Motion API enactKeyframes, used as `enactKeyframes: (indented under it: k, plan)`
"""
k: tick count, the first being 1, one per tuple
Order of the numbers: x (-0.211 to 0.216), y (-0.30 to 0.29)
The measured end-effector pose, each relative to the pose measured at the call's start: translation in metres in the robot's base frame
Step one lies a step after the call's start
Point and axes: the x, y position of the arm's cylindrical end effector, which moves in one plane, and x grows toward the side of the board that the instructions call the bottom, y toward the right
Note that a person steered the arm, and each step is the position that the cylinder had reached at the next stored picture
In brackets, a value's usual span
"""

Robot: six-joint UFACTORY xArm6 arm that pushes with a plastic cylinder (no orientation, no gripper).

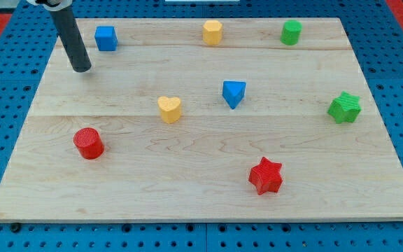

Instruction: Move the blue cube to the left of the yellow hexagon

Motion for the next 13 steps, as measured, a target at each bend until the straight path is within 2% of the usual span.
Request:
enactKeyframes:
  k: [6, 10, 11, 13]
  plan:
    - [-0.062, -0.003]
    - [-0.075, 0.039]
    - [-0.072, 0.042]
    - [0.01, 0.068]
